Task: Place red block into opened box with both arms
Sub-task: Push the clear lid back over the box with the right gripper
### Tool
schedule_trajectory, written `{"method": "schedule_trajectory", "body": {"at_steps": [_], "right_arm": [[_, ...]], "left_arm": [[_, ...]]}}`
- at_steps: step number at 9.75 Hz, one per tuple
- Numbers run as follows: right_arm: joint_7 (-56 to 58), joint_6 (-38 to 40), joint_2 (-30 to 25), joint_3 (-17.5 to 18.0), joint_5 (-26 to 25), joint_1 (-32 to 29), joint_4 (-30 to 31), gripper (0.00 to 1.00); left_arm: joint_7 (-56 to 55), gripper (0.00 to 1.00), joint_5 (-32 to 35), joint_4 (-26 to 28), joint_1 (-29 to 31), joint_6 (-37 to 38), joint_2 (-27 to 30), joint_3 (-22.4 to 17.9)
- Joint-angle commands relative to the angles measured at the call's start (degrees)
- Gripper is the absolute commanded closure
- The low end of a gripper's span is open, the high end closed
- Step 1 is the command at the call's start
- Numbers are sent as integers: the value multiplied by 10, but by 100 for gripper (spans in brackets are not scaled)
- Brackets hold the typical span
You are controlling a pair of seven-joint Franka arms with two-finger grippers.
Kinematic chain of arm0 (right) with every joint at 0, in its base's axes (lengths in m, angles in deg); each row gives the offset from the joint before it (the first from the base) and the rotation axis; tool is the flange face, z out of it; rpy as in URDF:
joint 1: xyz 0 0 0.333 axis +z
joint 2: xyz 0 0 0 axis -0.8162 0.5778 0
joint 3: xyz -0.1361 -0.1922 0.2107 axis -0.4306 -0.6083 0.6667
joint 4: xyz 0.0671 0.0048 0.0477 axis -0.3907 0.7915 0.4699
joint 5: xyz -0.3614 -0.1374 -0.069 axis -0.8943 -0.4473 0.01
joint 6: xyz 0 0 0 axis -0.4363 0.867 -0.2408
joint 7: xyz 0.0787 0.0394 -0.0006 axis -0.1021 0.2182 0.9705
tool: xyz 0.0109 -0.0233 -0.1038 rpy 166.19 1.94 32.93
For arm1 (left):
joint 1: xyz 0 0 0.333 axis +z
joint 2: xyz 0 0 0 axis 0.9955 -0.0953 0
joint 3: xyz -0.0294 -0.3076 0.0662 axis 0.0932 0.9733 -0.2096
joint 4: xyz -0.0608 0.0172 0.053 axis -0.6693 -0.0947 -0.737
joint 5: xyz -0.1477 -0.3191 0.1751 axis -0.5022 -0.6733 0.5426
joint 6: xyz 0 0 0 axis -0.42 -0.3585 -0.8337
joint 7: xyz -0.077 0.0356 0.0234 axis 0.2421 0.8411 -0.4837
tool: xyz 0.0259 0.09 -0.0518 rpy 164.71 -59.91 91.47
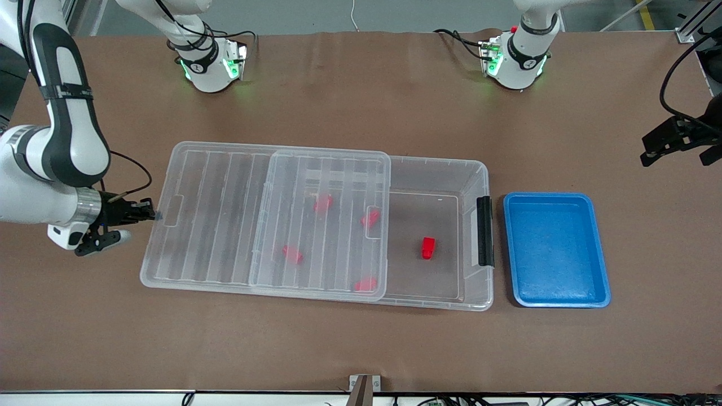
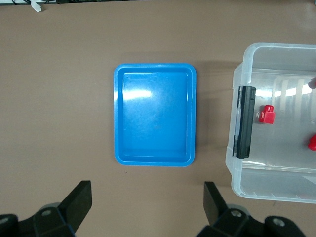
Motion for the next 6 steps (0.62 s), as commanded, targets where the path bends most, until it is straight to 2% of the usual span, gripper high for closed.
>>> {"method": "schedule_trajectory", "body": {"at_steps": [1,3,6], "right_arm": [[-2,-6,-10,0,34,24,11,100],[-21,-8,-3,0,60,51,4,100],[-99,-34,6,2,62,100,-4,100]], "left_arm": [[9,0,-6,49,-63,19,29,-47],[11,0,-6,75,-92,20,49,-64],[9,0,-9,107,-96,18,72,-64]]}}
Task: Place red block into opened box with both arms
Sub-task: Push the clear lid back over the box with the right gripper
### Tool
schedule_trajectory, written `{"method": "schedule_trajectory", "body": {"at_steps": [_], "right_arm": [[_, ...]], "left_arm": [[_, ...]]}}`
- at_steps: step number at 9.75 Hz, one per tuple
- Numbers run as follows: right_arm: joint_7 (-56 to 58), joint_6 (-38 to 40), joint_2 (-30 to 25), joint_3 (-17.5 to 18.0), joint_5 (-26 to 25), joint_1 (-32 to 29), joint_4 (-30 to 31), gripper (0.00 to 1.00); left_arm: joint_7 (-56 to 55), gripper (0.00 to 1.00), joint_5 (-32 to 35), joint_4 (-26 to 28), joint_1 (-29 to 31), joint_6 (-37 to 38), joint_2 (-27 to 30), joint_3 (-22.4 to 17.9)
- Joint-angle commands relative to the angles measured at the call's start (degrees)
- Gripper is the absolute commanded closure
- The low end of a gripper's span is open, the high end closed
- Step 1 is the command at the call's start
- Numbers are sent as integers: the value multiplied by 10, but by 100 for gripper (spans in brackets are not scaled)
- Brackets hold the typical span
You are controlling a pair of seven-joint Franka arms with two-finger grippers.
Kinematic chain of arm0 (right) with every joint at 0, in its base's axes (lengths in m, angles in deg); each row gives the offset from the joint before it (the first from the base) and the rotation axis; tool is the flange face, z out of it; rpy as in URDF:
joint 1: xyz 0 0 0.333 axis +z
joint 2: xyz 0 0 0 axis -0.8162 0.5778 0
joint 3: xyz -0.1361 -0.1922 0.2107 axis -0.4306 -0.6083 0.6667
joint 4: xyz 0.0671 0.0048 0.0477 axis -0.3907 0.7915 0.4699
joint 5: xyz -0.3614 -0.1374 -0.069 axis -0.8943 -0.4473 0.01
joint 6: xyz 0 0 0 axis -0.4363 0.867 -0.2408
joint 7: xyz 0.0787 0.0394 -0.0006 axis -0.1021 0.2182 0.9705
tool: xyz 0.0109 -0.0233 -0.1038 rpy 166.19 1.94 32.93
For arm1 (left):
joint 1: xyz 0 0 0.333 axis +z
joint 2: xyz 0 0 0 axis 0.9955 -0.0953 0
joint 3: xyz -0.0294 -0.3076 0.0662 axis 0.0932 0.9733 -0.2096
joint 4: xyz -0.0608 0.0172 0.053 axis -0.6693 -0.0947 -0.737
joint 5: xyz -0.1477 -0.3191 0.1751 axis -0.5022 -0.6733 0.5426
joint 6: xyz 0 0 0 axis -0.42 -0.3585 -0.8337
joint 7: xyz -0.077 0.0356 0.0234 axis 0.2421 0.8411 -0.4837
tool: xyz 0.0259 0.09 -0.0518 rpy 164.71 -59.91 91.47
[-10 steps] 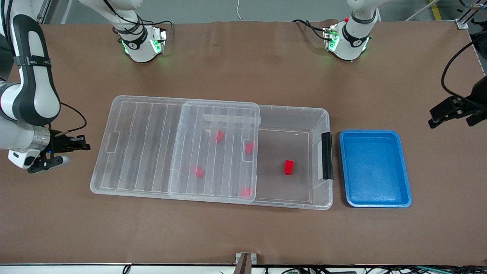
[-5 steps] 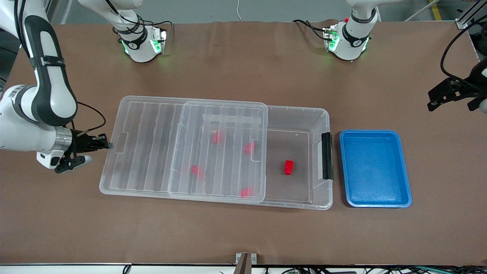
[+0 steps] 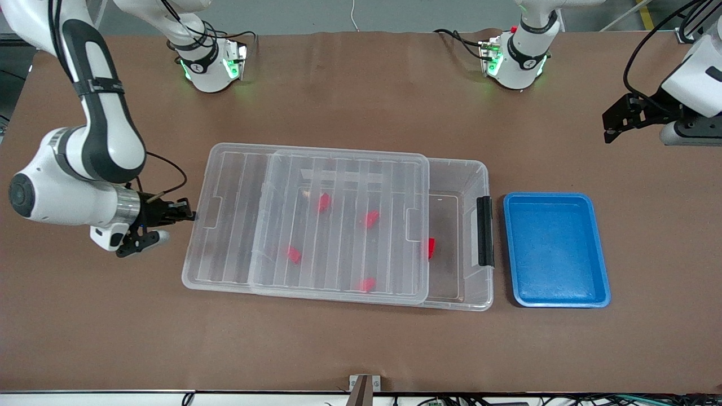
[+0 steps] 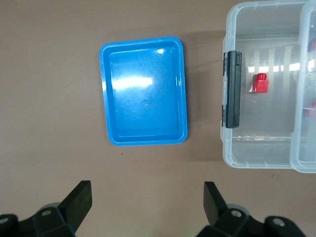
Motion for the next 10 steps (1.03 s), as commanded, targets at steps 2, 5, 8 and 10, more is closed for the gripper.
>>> {"method": "schedule_trajectory", "body": {"at_steps": [2,5,8,10], "right_arm": [[-61,-32,10,3,15,43,-4,100],[-78,-48,17,11,15,54,-7,100],[-87,-51,18,11,11,59,-8,100],[-93,-53,18,11,11,63,-9,100]], "left_arm": [[10,0,-9,32,2,-2,12,-8],[9,0,-8,28,1,-3,7,-8],[8,0,-9,27,2,-4,7,-8],[8,0,-8,27,2,-4,6,-8]]}}
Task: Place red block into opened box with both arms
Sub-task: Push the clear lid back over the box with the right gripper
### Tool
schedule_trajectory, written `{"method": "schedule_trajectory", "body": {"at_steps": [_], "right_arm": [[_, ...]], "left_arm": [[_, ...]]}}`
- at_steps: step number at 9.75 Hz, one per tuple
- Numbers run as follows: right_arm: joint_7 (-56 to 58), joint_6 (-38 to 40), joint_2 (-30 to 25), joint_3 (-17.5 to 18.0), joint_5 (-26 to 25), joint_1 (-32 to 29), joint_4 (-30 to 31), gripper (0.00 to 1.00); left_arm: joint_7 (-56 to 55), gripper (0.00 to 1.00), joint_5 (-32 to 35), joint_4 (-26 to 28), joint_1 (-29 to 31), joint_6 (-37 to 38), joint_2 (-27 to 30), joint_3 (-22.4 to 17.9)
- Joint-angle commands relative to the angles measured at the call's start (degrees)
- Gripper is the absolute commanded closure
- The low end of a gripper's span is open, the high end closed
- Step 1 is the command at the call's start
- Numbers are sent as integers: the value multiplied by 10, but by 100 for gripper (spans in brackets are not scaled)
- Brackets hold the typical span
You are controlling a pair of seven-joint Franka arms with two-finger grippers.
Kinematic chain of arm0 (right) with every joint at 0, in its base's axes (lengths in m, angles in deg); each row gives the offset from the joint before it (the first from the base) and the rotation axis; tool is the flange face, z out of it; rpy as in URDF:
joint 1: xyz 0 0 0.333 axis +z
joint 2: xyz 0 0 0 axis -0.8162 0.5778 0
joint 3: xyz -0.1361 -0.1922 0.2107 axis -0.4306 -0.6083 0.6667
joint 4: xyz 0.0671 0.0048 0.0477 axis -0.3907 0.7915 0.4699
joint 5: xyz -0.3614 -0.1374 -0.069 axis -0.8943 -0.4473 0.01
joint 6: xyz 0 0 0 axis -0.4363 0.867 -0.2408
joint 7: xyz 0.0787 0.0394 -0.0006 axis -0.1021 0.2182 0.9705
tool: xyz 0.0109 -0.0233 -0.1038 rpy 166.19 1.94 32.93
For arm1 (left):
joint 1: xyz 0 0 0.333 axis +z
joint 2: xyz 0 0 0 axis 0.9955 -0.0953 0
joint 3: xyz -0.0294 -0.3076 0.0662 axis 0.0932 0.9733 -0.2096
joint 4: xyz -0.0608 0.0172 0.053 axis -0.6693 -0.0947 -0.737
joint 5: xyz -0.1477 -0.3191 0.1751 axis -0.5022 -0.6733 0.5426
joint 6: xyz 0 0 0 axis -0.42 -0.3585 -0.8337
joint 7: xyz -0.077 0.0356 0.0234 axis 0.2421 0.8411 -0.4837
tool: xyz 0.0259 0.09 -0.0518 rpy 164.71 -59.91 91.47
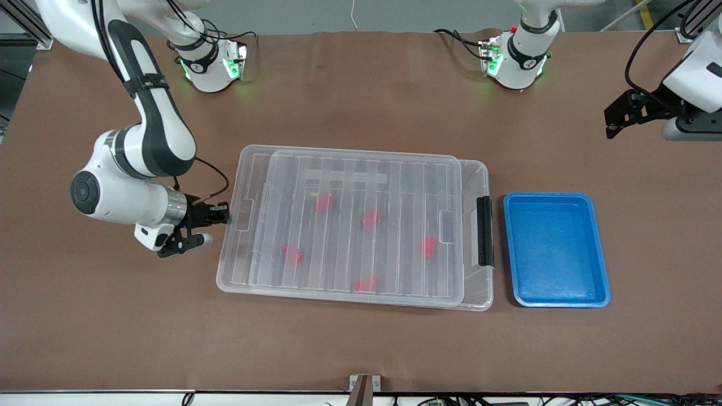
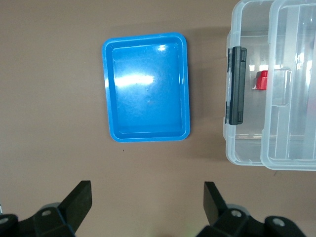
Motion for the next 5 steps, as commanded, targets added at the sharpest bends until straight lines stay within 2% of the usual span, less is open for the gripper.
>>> {"method": "schedule_trajectory", "body": {"at_steps": [1,5], "right_arm": [[-26,-4,4,1,8,12,-7,100],[-26,-4,4,1,8,13,-7,100]], "left_arm": [[8,0,-6,19,-1,-3,1,-3],[10,0,-5,9,2,-2,-3,-4]]}}
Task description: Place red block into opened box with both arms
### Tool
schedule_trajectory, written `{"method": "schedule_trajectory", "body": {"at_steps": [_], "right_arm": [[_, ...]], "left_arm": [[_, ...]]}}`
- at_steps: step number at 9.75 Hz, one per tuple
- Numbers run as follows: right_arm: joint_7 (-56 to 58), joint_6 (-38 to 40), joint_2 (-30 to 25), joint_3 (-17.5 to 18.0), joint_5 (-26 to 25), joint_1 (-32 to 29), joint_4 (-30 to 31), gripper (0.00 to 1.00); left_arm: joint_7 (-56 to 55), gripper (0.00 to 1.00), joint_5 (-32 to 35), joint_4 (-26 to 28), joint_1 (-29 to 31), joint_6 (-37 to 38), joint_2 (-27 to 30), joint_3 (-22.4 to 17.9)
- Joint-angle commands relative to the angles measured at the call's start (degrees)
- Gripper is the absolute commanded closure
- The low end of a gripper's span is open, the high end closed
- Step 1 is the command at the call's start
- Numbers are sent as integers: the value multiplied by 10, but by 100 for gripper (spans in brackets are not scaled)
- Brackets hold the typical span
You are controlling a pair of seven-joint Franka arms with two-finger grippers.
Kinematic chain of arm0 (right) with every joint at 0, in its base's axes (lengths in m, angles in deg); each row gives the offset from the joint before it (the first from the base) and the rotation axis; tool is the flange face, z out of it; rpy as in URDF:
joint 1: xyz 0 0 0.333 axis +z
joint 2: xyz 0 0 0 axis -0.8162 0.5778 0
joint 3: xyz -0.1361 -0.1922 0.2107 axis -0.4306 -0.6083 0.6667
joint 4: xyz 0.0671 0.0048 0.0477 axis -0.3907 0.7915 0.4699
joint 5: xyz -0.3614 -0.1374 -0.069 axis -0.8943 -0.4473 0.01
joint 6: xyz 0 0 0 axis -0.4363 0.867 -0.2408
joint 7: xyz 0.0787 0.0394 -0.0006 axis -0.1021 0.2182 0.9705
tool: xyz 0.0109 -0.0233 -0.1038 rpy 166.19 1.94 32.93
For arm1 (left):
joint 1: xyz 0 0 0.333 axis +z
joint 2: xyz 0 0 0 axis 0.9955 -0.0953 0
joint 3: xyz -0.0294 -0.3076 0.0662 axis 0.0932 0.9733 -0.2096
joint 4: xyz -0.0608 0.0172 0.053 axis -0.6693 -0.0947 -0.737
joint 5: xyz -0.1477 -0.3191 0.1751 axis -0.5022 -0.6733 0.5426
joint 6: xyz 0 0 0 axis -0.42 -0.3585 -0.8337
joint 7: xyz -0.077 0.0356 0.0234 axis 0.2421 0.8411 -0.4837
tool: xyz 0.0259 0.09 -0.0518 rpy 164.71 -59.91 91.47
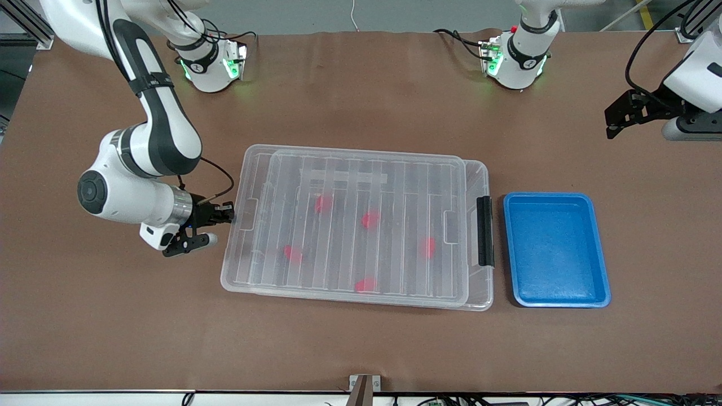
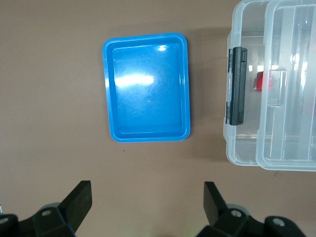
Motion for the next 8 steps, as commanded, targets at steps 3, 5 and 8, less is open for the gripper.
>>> {"method": "schedule_trajectory", "body": {"at_steps": [3,5,8], "right_arm": [[-10,23,-11,-6,-1,-19,-10,1],[-45,67,-89,-12,-75,-59,-18,0],[-168,120,-185,-13,-162,-96,-38,0]], "left_arm": [[7,0,-1,5,1,-2,-7,-1],[7,0,-1,4,2,-2,-8,-2],[2,0,-1,4,0,-2,-9,-1]]}}
